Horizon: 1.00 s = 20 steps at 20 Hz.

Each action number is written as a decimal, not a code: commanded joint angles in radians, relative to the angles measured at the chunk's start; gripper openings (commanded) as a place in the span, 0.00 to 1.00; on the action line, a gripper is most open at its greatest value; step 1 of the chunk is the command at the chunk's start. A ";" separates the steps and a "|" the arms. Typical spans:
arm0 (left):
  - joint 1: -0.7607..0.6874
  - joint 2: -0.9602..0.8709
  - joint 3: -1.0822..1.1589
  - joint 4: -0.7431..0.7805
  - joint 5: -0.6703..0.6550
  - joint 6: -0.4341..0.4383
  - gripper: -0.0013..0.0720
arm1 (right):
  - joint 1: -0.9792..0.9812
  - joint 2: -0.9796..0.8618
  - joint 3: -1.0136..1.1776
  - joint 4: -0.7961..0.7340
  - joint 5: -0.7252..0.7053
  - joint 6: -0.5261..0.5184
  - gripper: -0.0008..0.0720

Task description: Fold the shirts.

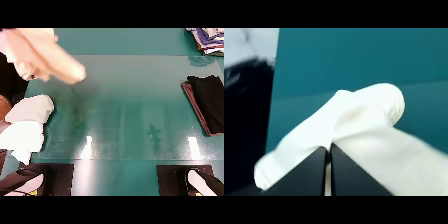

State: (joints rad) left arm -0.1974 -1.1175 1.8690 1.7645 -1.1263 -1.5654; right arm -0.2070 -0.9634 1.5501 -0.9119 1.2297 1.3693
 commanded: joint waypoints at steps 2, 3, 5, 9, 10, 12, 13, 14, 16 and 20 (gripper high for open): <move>-0.275 0.011 0.116 -0.027 -0.088 0.024 0.05 | 0.000 -0.001 0.115 0.003 -0.033 0.000 0.04; -0.343 -0.022 0.114 -0.061 -0.104 0.024 0.05 | 0.000 -0.001 0.124 0.003 -0.032 -0.001 0.04; -0.462 -0.108 0.100 -0.143 -0.119 0.028 0.05 | 0.000 0.002 0.127 0.002 -0.026 -0.001 0.04; -0.626 -0.324 0.064 -0.343 -0.134 0.066 0.05 | 0.000 0.002 0.126 0.003 0.014 0.000 0.04; -0.647 -0.379 0.064 -0.392 -0.146 0.091 0.09 | 0.000 0.002 0.126 0.003 0.026 -0.001 0.04; -0.669 -0.480 0.064 -0.436 -0.165 0.100 0.74 | 0.000 0.002 0.126 0.003 0.049 -0.001 0.04; -0.668 -0.512 0.064 -0.425 -0.181 0.104 0.74 | 0.000 0.002 0.126 0.003 0.060 -0.001 0.04; -0.657 -0.528 0.064 -0.376 -0.201 0.106 0.74 | 0.000 0.002 0.127 0.003 0.070 0.000 0.04; -0.590 -0.522 0.066 -0.265 -0.242 0.106 0.74 | 0.000 0.002 0.126 0.002 0.087 -0.001 0.04; -0.317 -0.499 0.062 -0.273 -0.295 0.072 0.74 | 0.000 0.002 0.126 0.002 0.090 -0.001 0.04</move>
State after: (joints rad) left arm -0.6605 -1.6115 1.9339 1.4883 -1.3708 -1.4773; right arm -0.2070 -0.9619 1.6756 -0.9100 1.3071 1.3682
